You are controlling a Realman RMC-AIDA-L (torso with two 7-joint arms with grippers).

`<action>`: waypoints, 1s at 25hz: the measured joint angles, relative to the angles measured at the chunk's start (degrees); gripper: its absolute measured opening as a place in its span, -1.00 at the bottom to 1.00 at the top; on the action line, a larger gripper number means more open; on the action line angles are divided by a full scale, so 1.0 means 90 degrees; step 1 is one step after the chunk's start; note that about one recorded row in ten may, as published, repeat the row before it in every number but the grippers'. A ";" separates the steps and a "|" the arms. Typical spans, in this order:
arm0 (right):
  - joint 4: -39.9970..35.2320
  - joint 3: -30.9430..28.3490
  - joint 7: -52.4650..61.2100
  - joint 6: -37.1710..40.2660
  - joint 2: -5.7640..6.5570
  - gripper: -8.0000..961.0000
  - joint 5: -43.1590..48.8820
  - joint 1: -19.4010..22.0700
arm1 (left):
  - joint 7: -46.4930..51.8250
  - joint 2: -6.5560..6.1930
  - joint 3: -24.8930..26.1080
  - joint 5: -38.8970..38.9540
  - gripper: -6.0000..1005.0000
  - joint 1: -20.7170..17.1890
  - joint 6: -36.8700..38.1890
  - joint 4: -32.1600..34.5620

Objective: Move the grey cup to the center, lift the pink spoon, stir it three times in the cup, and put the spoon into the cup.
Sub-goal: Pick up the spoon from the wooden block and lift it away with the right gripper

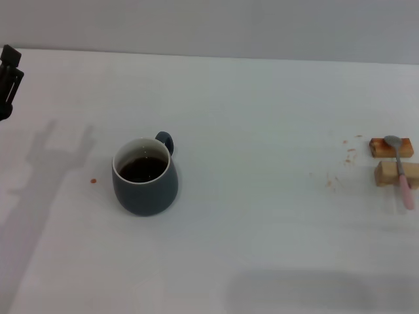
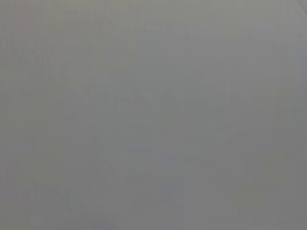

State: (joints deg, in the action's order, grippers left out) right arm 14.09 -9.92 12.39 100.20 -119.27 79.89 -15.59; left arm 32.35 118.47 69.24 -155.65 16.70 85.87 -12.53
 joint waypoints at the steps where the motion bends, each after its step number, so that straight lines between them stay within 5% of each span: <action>1: 0.0002 -0.0002 0.0000 0.0000 0.0000 0.27 0.0000 -0.0002 | 0.0005 0.0000 -0.0002 0.0000 0.65 0.0001 0.0003 -0.0004; 25: 0.0058 -0.0026 0.0000 -0.0233 -0.0007 0.27 0.0000 0.0208 | 0.0075 -0.0006 0.0010 -0.0005 0.65 -0.0306 0.0442 -0.0004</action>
State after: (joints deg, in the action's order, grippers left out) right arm 14.61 -10.16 12.40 98.10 -119.34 79.89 -13.71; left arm 33.02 118.42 69.34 -155.70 13.95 89.84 -12.56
